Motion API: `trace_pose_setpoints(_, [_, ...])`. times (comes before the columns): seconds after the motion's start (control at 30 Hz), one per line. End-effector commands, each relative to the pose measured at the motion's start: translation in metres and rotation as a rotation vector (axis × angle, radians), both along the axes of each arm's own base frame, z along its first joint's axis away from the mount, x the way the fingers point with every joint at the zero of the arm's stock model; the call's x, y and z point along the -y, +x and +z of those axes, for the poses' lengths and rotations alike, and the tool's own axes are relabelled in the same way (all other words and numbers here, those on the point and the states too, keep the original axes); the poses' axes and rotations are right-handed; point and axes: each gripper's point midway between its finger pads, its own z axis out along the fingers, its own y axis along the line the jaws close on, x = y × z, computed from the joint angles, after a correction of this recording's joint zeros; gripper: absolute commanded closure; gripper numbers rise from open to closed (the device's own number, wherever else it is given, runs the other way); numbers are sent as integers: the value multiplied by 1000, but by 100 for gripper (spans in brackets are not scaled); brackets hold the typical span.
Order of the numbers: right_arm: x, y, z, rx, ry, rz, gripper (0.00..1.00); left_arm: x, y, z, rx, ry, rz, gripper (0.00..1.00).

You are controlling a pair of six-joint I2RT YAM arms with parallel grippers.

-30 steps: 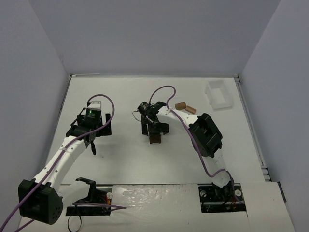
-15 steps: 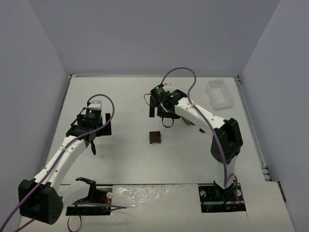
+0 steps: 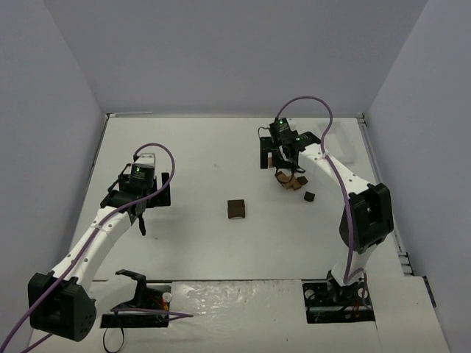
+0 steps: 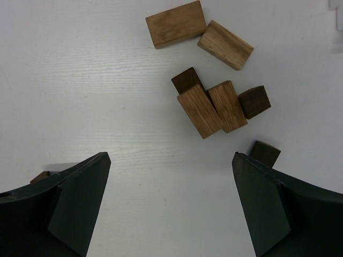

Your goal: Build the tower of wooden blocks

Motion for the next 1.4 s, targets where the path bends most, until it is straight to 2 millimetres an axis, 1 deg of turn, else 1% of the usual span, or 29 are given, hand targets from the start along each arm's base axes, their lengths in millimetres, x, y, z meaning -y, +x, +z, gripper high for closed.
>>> trace_pose_setpoints(0.0, [8, 38, 9, 69, 13, 65, 5, 6, 13, 29, 92, -23, -21, 3])
trace_pose_setpoints(0.1, [12, 52, 5, 81, 1, 104, 5, 6, 12, 30, 97, -24, -25, 3])
trace_pose_setpoints(0.23, [8, 73, -4, 133, -45, 230, 3, 4, 11, 28, 91, -11, -22, 3])
trace_pose_setpoints(0.4, [6, 93, -15, 154, -98, 365, 0, 3, 11, 26, 81, -5, -25, 3])
trace_pose_setpoints(0.47, [6, 102, -22, 147, -118, 399, 0, 3, 11, 26, 81, -2, -22, 3])
trace_pose_setpoints(0.57, [-1, 109, -37, 123, -95, 450, 0, 3, 11, 23, 71, 4, -24, 3])
trace_pose_setpoints(0.67, [-3, 118, -45, 117, -103, 454, 0, 3, 11, 21, 63, 7, -25, 3])
trace_pose_setpoints(0.8, [-1, 126, -63, 92, -113, 442, 0, 1, 12, 20, 58, 19, -18, 3])
trace_pose_setpoints(1.03, [-2, 135, -71, 88, -112, 444, 2, -3, 12, 20, 55, 40, -9, 3])
trace_pose_setpoints(1.13, [-3, 138, -72, 89, -94, 450, 13, -4, 13, 19, 52, 42, -7, 3])
trace_pose_setpoints(1.23, [-5, 136, -77, 77, -82, 460, 24, -3, 14, 19, 49, 45, -10, 3])
trace_pose_setpoints(1.3, [-7, 136, -79, 74, -75, 465, 38, -4, 14, 18, 45, 49, -10, 3])
trace_pose_setpoints(1.37, [-7, 135, -80, 72, -73, 467, 45, -4, 14, 19, 46, 52, -7, 3])
